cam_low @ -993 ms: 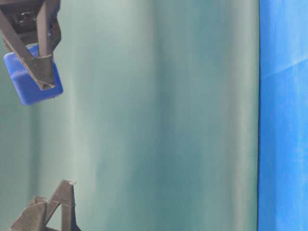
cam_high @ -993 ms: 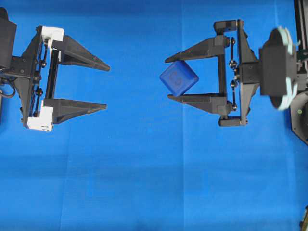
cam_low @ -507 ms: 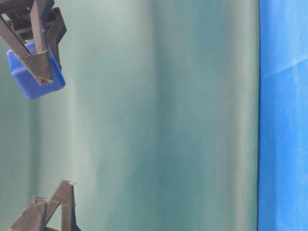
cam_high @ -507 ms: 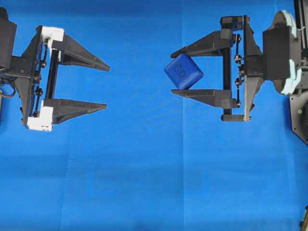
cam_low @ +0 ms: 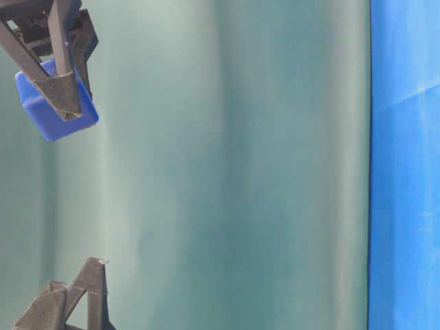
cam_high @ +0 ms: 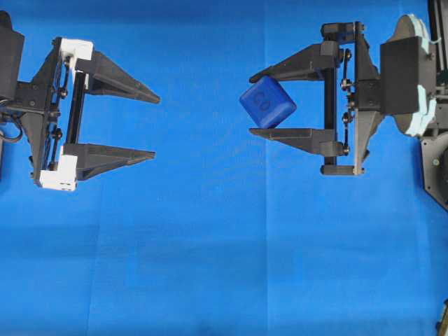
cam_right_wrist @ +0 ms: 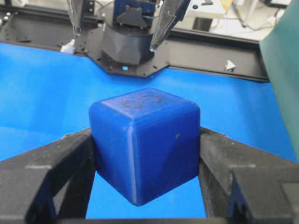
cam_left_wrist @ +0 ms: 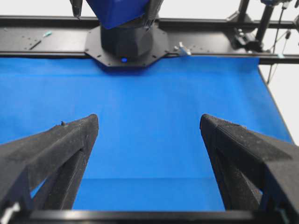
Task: Handover the blue block to the right arm after grasping it with the left arm, then place it in the designated position.
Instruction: 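Pull the cube back toward the right side with the right gripper, then rotate the right gripper downward and lower the cube to the table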
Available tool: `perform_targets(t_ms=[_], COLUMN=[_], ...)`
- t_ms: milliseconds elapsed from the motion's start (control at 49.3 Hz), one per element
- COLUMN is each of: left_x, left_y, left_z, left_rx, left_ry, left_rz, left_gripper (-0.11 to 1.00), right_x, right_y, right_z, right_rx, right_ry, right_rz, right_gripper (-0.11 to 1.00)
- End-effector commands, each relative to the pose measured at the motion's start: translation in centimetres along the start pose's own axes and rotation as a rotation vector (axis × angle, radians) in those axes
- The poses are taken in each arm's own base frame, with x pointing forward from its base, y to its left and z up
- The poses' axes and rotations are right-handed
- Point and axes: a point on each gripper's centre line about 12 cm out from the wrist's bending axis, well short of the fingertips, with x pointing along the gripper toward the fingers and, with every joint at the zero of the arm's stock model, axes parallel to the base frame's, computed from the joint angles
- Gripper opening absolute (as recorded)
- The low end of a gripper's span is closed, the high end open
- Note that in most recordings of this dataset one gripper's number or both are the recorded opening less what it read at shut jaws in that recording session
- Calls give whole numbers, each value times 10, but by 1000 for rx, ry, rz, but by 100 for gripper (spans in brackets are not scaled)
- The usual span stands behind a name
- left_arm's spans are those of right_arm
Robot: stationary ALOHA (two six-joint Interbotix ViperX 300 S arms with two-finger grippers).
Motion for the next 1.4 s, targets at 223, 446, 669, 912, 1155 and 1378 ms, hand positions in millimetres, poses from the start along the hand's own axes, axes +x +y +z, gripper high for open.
perform_targets(t_ms=[223,446,669,912,1155,1378], left_x=[-6,-6,-5,-5,-5,-5], left_y=[1,1,1,1,1,1], left_z=[13,13,14,14,13,13], left_rx=[0,-2,0,-2,-2,-2], left_ry=[-42,-42,-43,-43,-42,-42], left_rz=[3,3,3,3,3,3], left_gripper=[93,93,93,93,93,93], right_x=[-5,-5,-5,-6,-6,-9], right_y=[2,3,4,9,11,17], right_z=[11,10,8,2,-14,-26], right_rx=[3,5,8,18,66,97], right_ry=[-33,-29,-11,37,159,263], right_rz=[7,10,2,-10,-64,-93], right_gripper=[53,53,53,53,53,53])
